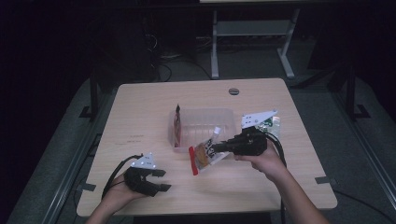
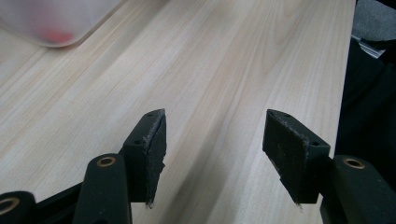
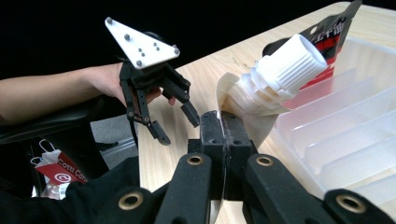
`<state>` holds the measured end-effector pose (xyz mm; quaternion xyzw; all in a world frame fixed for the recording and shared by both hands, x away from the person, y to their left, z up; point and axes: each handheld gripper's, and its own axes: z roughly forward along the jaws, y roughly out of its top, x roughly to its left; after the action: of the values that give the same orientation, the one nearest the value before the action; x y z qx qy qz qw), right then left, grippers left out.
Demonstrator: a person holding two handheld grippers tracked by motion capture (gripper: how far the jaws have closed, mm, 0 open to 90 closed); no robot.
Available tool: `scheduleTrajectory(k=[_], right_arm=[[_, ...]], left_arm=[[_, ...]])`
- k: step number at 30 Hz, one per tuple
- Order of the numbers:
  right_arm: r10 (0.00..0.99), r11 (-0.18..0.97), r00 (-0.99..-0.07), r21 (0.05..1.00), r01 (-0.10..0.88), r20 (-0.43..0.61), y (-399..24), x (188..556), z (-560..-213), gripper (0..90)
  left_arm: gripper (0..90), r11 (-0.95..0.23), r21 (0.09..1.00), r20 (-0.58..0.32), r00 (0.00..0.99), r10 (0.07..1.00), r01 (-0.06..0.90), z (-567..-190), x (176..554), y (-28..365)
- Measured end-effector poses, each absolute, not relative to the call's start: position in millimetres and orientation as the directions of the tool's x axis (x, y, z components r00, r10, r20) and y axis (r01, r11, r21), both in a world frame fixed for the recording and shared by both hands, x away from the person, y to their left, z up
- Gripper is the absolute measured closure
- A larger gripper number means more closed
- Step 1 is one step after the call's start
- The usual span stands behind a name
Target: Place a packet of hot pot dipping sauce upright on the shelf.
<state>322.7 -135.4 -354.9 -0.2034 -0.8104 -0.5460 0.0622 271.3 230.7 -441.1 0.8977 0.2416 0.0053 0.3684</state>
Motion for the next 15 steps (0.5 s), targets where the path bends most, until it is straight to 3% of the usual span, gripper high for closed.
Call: scheduleTrajectory(k=[15], right_arm=[[0.323,0.291,-0.901,0.875,0.387,0.290,-136,344,-334,89.7]], left_arm=[[37.6,-0.624,0.654,-0.164,0.886,0.433,0.427,-445,272,228]])
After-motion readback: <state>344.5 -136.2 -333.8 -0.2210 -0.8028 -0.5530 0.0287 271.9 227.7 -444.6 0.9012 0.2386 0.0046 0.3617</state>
